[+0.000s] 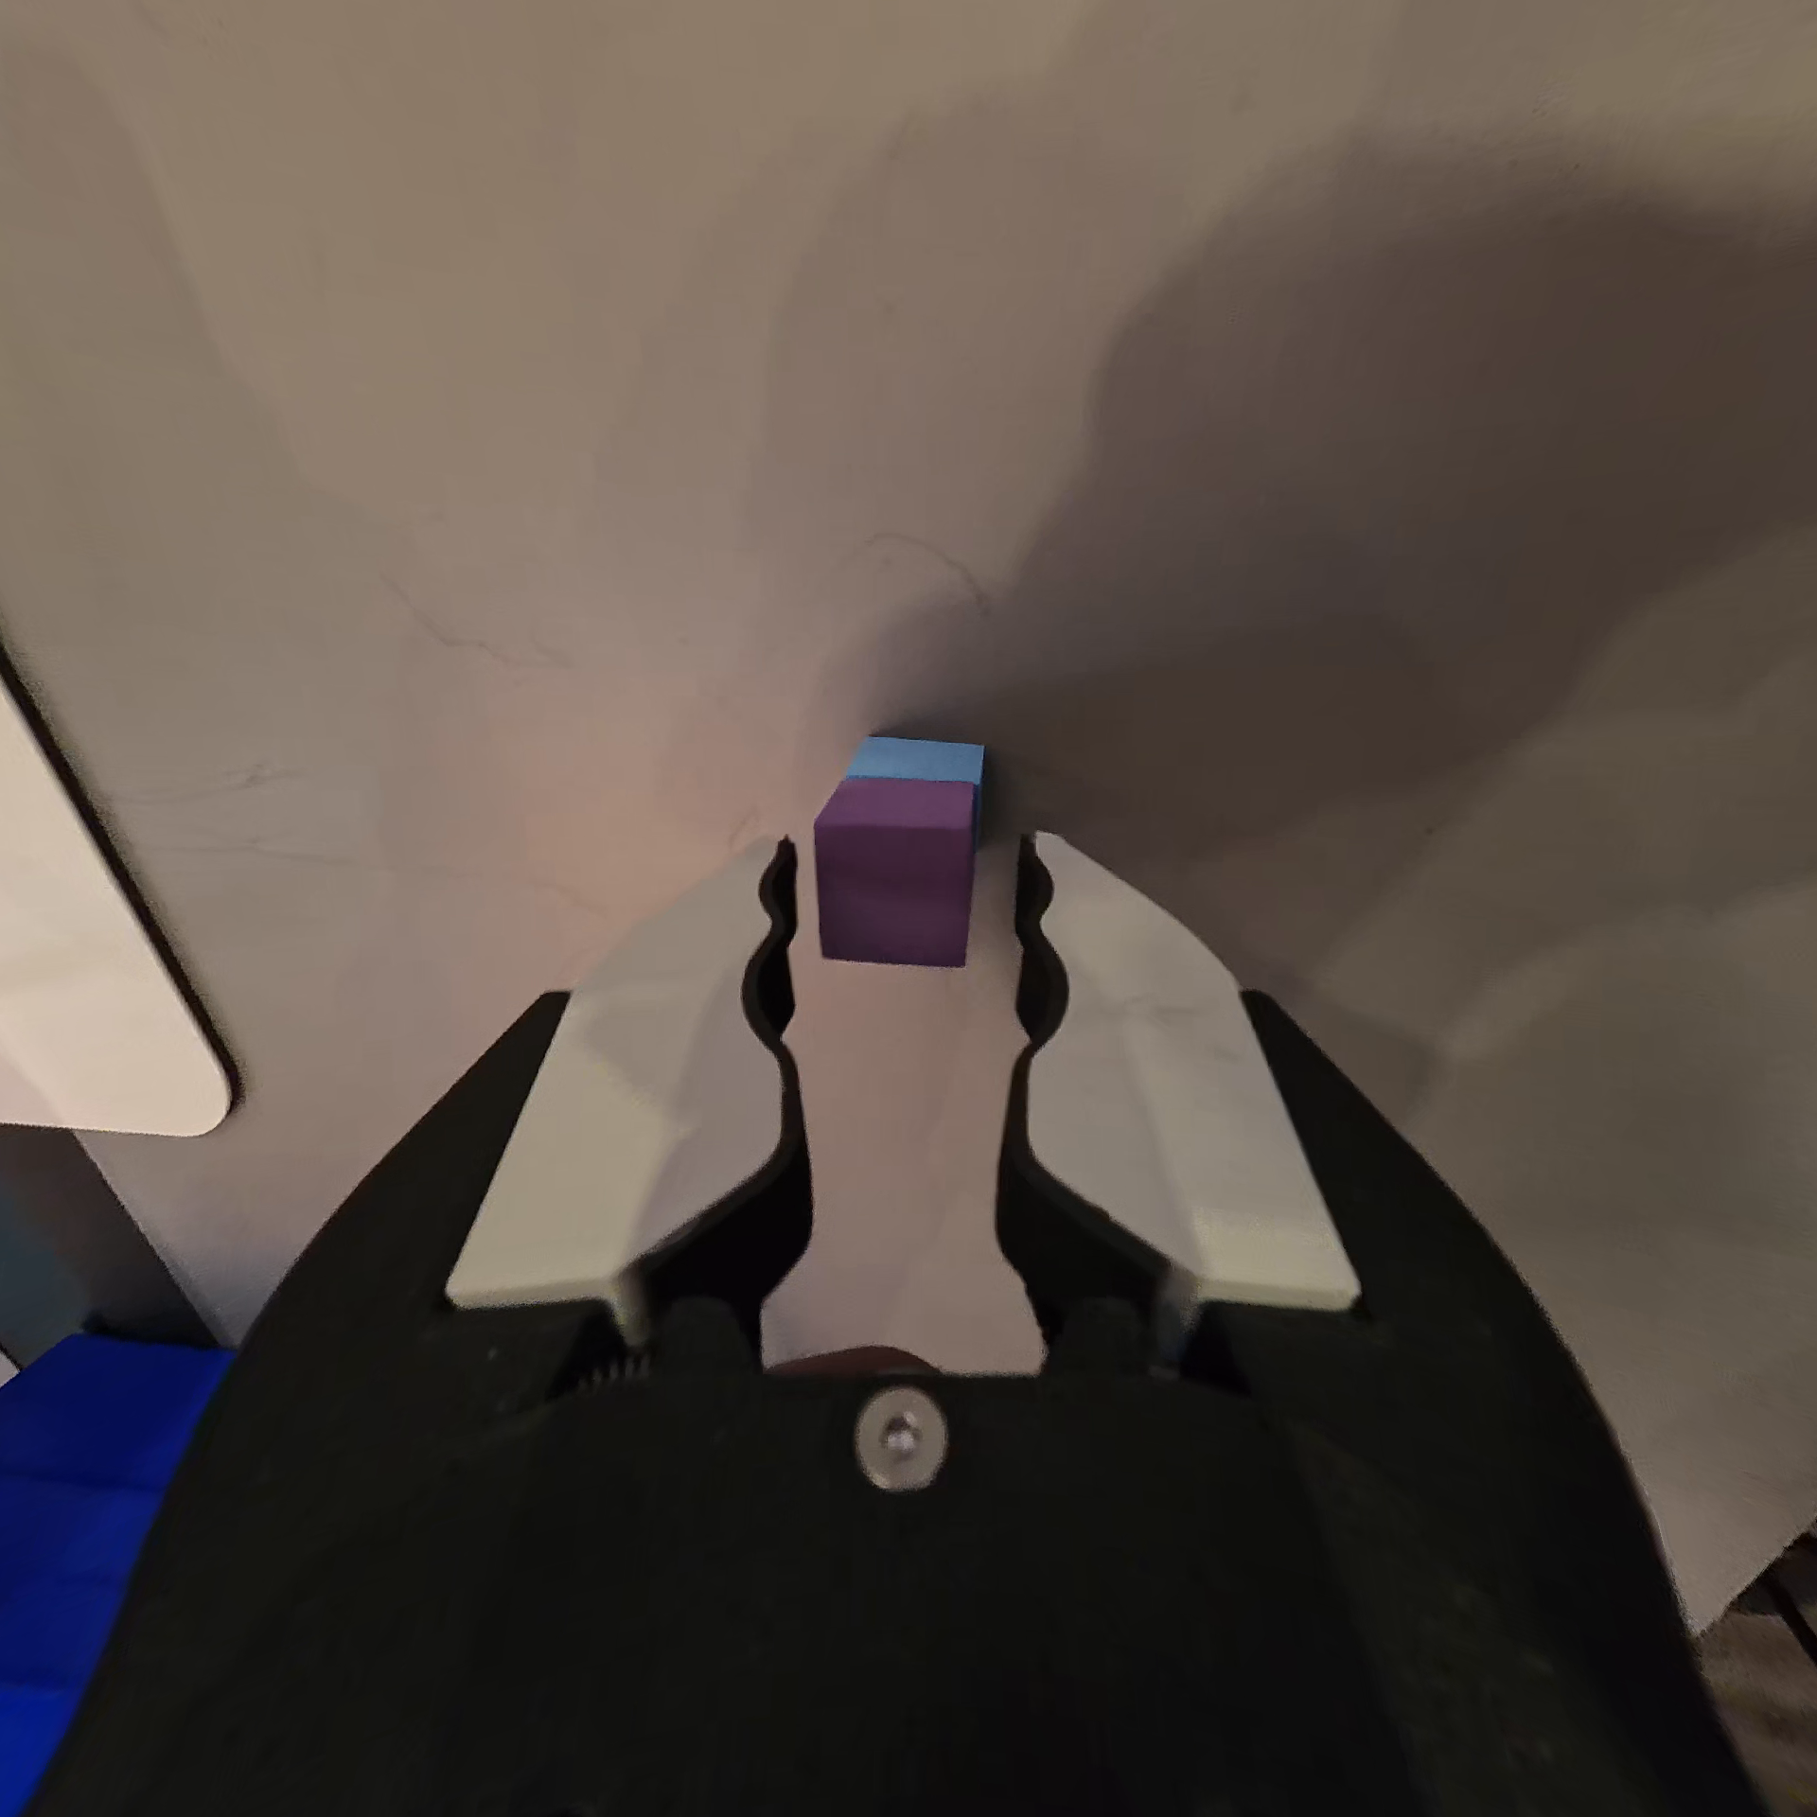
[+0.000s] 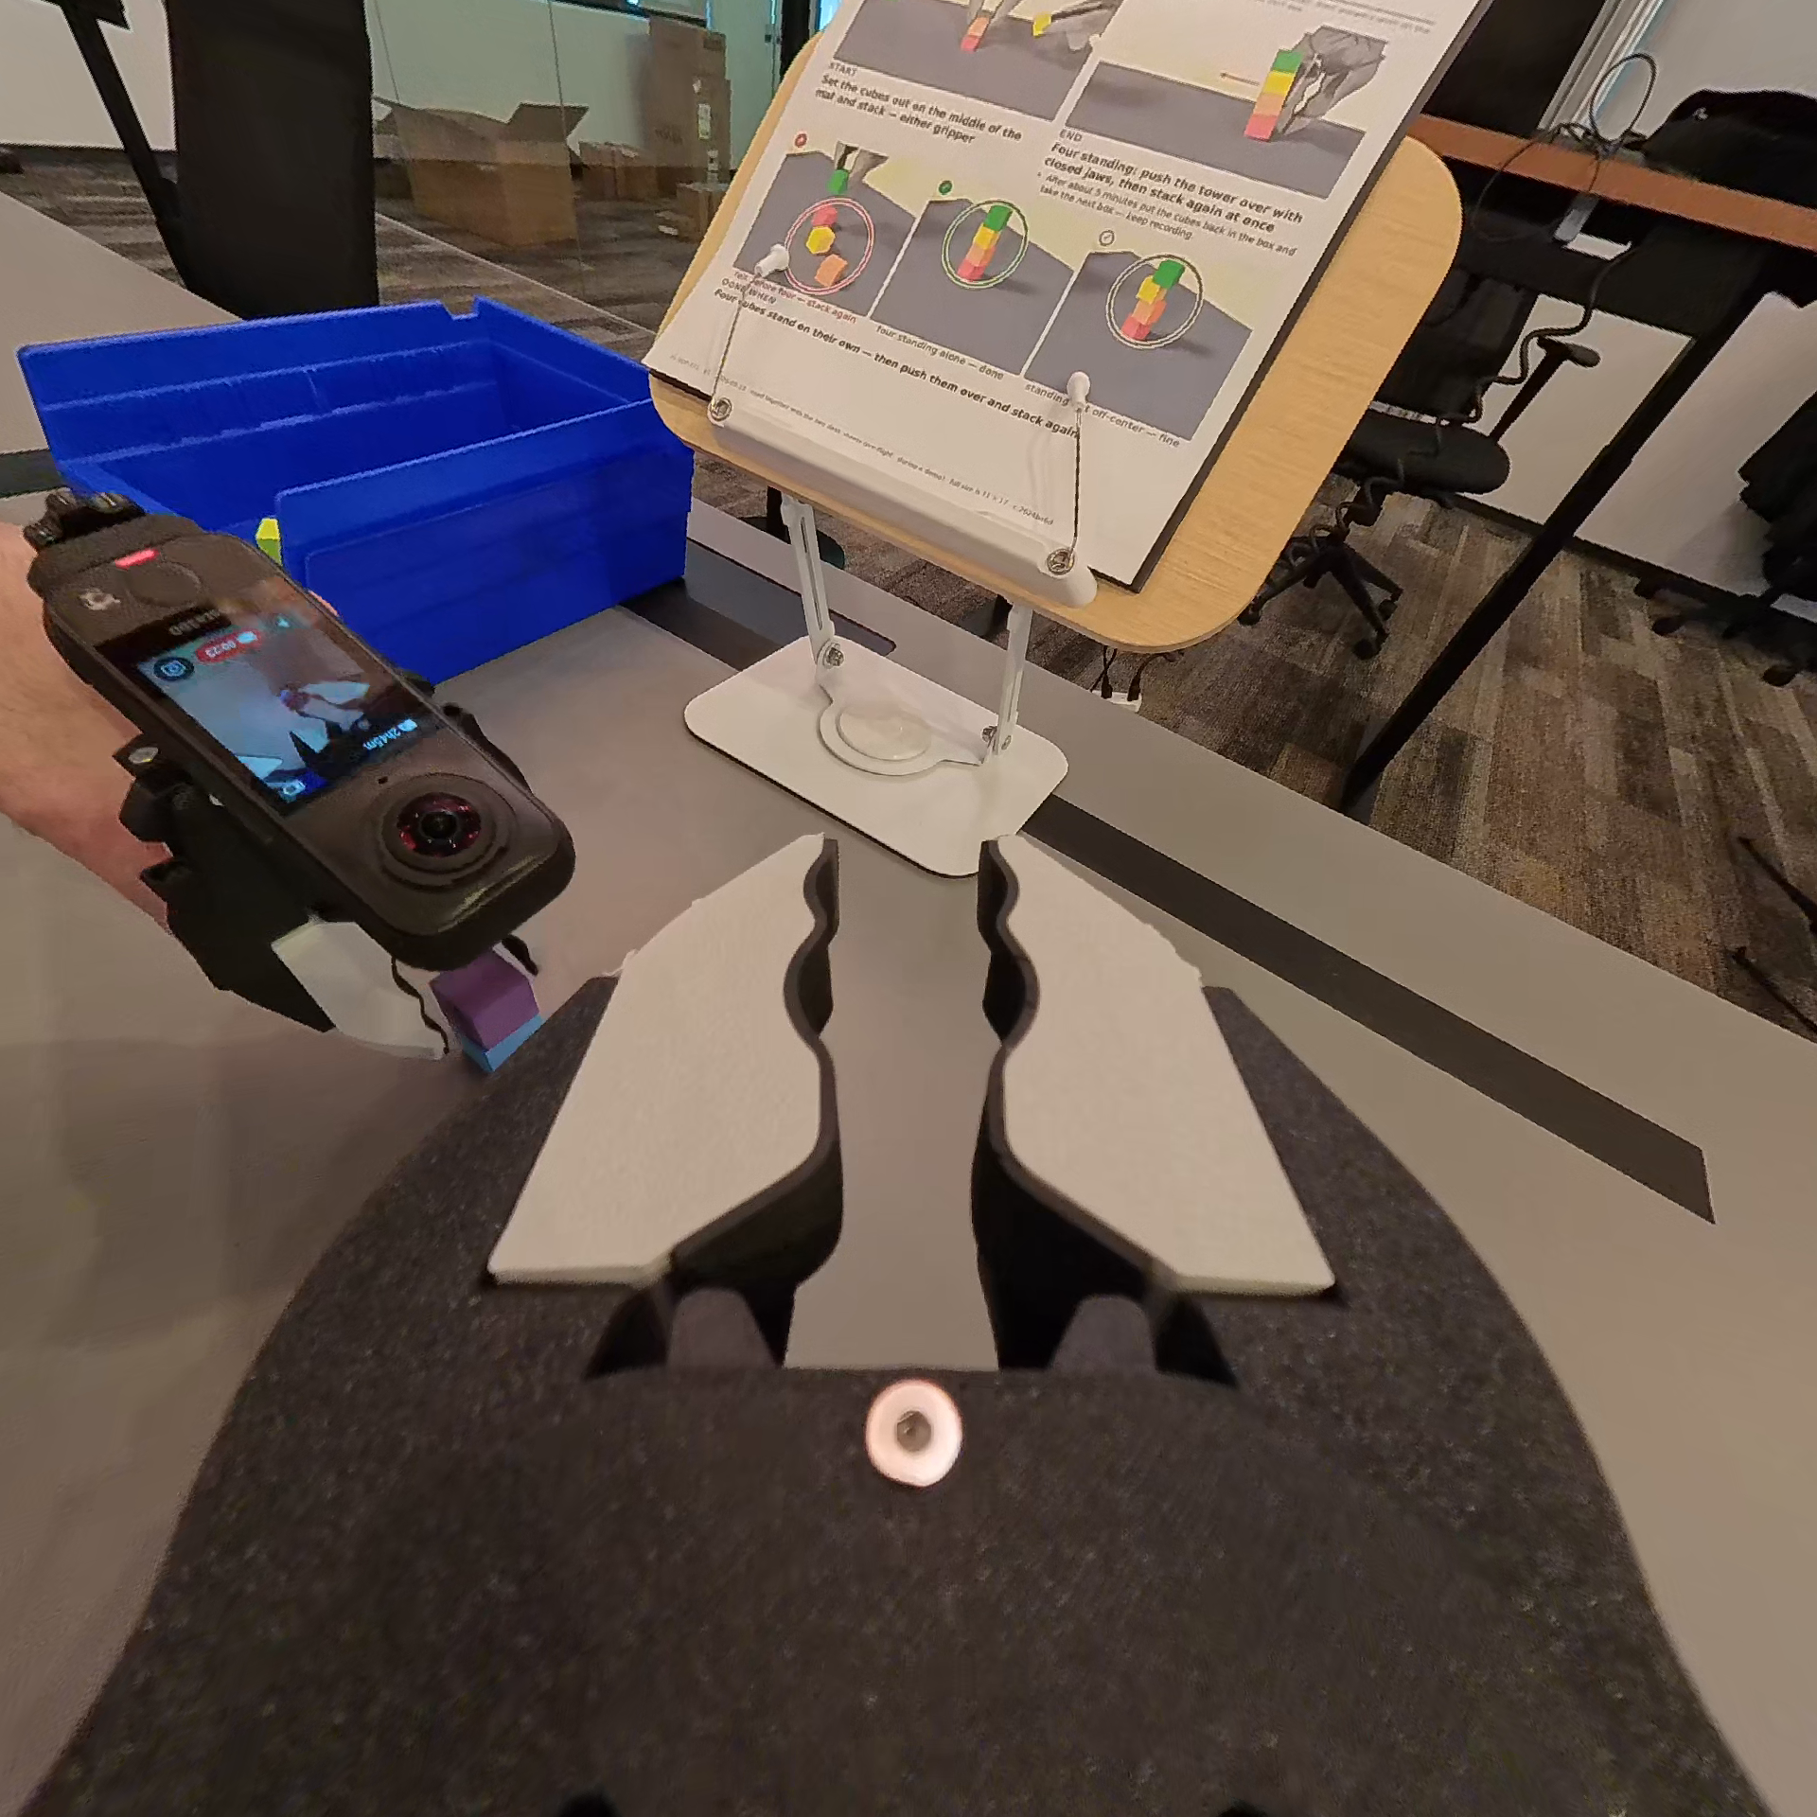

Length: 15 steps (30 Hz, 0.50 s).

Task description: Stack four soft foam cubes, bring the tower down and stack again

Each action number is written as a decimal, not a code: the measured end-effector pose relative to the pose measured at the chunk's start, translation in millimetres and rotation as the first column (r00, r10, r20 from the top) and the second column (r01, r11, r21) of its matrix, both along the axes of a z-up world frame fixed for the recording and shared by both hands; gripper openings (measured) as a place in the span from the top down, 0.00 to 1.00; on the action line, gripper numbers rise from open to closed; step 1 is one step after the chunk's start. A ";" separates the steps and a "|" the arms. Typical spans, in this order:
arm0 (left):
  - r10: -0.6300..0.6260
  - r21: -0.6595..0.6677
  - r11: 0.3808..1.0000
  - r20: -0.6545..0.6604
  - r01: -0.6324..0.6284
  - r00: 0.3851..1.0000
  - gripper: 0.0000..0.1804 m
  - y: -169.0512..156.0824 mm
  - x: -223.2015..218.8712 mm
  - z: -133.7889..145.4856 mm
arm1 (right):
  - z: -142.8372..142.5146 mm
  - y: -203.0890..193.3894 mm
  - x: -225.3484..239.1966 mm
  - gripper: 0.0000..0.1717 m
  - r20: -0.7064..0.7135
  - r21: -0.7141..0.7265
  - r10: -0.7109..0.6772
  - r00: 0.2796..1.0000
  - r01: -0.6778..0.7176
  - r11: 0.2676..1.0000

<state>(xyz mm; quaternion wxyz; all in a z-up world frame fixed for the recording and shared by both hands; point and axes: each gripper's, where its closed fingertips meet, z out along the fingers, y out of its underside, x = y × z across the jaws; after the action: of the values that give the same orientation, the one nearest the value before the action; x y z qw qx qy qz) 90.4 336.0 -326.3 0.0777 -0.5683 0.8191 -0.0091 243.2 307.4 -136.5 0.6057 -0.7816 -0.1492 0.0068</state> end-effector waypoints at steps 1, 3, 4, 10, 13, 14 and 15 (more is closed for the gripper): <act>0.005 0.003 1.000 0.008 -0.005 1.000 0.75 1.1 0.3 1.8 | 0.3 -0.2 0.0 0.84 -0.001 0.000 0.000 1.000 0.000 1.000; 0.013 0.005 1.000 0.015 -0.013 1.000 0.72 3.4 -1.0 5.9 | 0.6 -0.2 0.0 0.84 -0.001 0.001 0.000 1.000 0.000 1.000; 0.016 0.004 1.000 0.023 -0.016 1.000 0.71 4.4 -1.6 8.6 | 0.6 -0.1 0.0 0.84 -0.001 0.001 0.001 1.000 -0.001 1.000; 0.059 -0.007 0.998 0.089 -0.058 0.994 0.63 10.7 -9.3 33.0 | 0.1 -0.1 0.6 0.84 -0.002 0.000 0.000 1.000 0.000 1.000; 0.074 -0.003 0.997 0.140 -0.075 0.987 0.62 12.6 -15.5 51.6 | -0.9 0.2 1.1 0.84 -0.003 -0.003 -0.002 1.000 0.002 1.000; 0.082 0.012 0.996 0.156 -0.085 0.984 0.62 15.1 -18.4 58.6 | -1.7 0.5 1.1 0.84 -0.003 -0.005 -0.002 1.000 0.002 1.000; 0.088 0.022 0.995 0.173 -0.094 0.981 0.62 17.4 -22.3 66.2 | -2.2 0.7 0.8 0.84 -0.003 -0.007 -0.001 1.000 0.001 1.000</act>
<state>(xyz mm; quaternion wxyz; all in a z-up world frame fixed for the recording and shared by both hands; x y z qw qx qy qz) 68.1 353.3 -260.1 0.1571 -0.6010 0.7825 -0.0421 244.0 308.2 -138.7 0.6034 -0.7836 -0.1479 0.0081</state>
